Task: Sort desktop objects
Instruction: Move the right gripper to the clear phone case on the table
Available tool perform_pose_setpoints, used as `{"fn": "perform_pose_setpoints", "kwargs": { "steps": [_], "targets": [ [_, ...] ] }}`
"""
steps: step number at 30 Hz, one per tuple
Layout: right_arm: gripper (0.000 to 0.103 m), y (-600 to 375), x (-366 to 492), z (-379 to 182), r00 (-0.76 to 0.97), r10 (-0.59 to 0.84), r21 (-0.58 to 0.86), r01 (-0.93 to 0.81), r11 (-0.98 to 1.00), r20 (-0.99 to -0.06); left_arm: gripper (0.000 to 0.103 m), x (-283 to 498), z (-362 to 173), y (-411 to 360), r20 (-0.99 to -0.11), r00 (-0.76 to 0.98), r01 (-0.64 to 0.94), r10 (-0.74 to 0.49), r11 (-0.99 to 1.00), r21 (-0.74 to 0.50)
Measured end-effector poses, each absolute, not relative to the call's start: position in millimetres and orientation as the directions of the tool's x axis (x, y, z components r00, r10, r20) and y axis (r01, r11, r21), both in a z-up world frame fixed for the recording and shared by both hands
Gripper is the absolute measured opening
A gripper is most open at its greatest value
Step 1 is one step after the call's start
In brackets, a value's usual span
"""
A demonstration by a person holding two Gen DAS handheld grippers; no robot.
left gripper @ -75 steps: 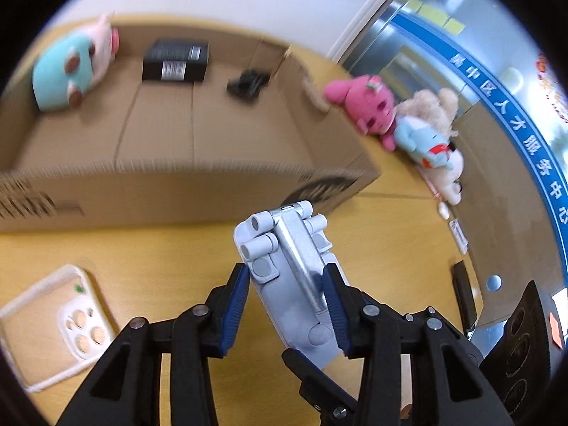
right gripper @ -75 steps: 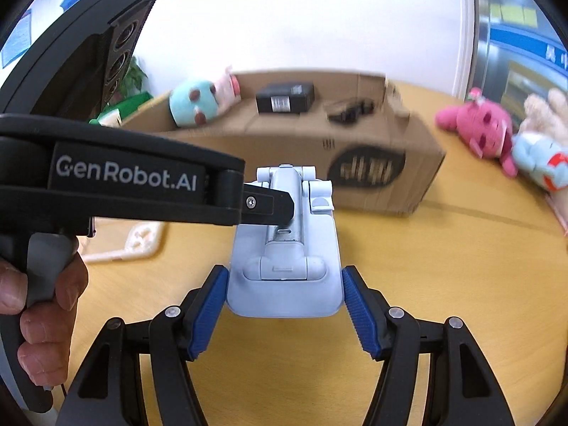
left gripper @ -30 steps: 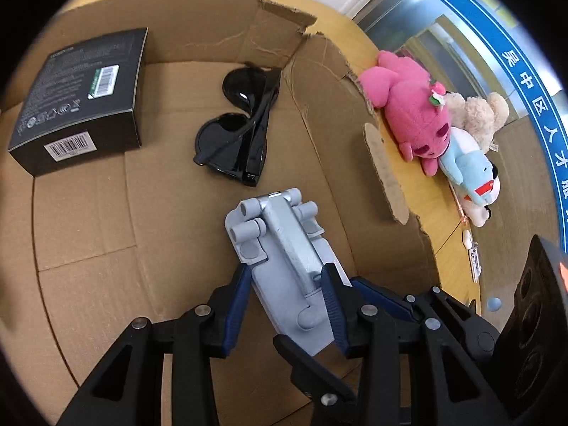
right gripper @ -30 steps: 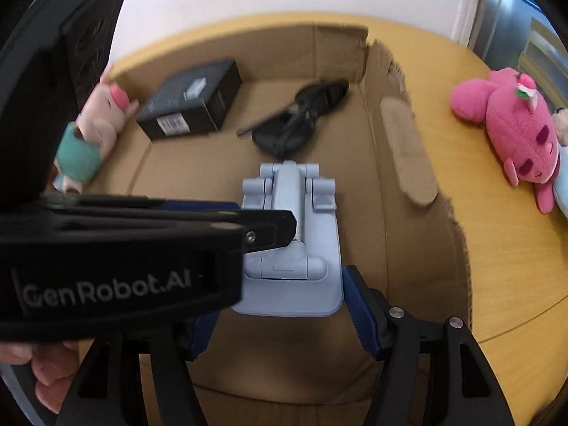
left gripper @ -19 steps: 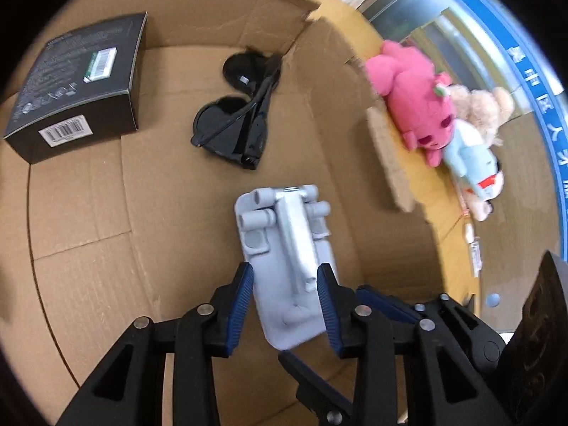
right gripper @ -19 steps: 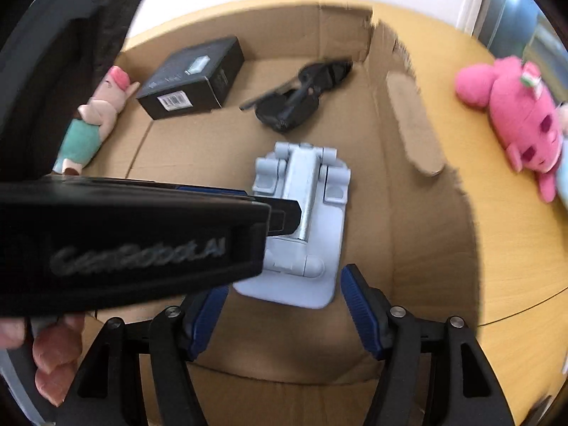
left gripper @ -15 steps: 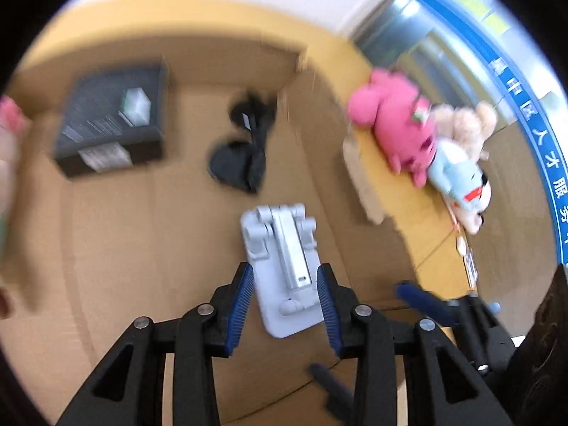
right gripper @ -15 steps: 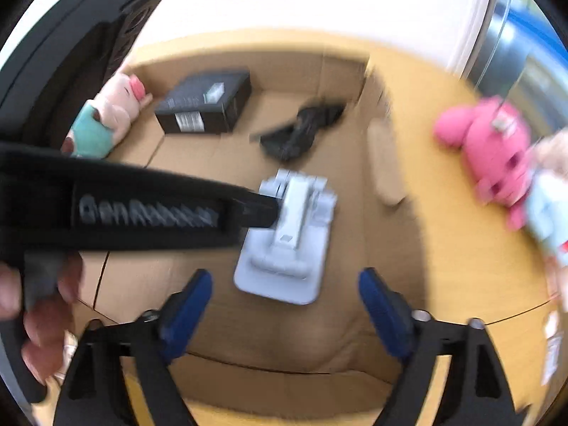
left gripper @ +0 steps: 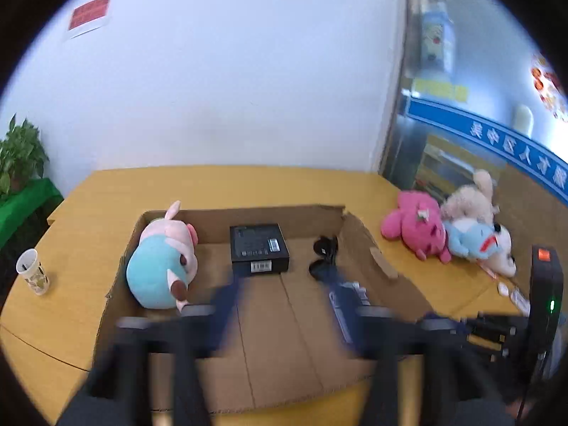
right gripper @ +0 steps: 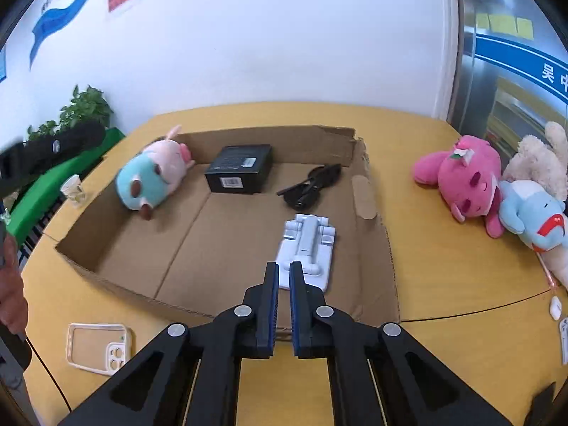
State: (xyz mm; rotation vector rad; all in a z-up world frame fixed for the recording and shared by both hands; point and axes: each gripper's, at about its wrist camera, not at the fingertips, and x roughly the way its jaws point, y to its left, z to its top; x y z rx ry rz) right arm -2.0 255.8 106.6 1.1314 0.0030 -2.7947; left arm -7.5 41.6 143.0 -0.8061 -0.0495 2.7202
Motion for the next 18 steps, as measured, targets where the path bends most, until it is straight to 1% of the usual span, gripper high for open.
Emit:
{"fn": "perform_pose_setpoints", "kwargs": {
  "steps": [1,3,4,5,6,7,8,9,10,11,15,18],
  "targets": [
    [0.006,252,2,106,-0.718,-0.114,0.039,0.121,-0.992,-0.687,0.005,-6,141,41,-0.549,-0.781,-0.279,0.297,-0.953,-0.119],
    [0.02,248,8,109,-0.728,-0.121,0.045,0.122,-0.991,-0.675,0.005,2,139,36,-0.558,-0.779,-0.265,0.288,-0.956,-0.124],
    [0.053,246,11,111,-0.732,-0.115,0.043,0.117,-0.992,-0.672,0.005,8,139,36,-0.556,-0.784,-0.257,0.277,-0.959,-0.116],
    [0.088,244,15,114,-0.744,-0.108,0.035,0.113,-0.993,-0.659,0.008,13,140,32,-0.548,-0.794,-0.243,0.262,-0.964,-0.109],
    [0.097,242,19,116,-0.76,-0.108,0.03,0.115,-0.993,-0.64,0.014,20,142,29,-0.54,-0.806,-0.223,0.241,-0.97,-0.1],
    [0.098,240,24,120,-0.781,-0.111,0.024,0.122,-0.992,-0.614,0.035,25,144,26,-0.535,-0.816,-0.205,0.221,-0.975,-0.09],
    [0.098,238,27,122,-0.789,-0.119,0.02,0.134,-0.991,-0.603,0.064,29,145,22,-0.527,-0.827,-0.18,0.193,-0.981,-0.077],
    [0.098,236,29,124,-0.787,-0.128,0.023,0.144,-0.989,-0.604,0.074,35,144,19,-0.517,-0.839,-0.158,0.171,-0.985,-0.069],
    [0.098,234,29,124,-0.783,-0.14,0.028,0.155,-0.987,-0.606,0.081,42,145,15,-0.503,-0.851,-0.137,0.15,-0.989,-0.063],
    [0.098,231,30,124,-0.78,-0.153,0.034,0.167,-0.985,-0.607,0.081,46,145,11,-0.495,-0.858,-0.123,0.135,-0.991,-0.057],
    [0.098,219,32,122,-0.772,-0.179,0.046,0.192,-0.98,-0.61,0.081,57,141,-5,-0.524,-0.847,-0.081,0.086,-0.996,-0.031],
    [0.098,211,35,124,-0.777,-0.187,0.042,0.203,-0.978,-0.601,0.081,58,140,-9,-0.522,-0.851,-0.059,0.058,-0.998,-0.015]
  ]
}}
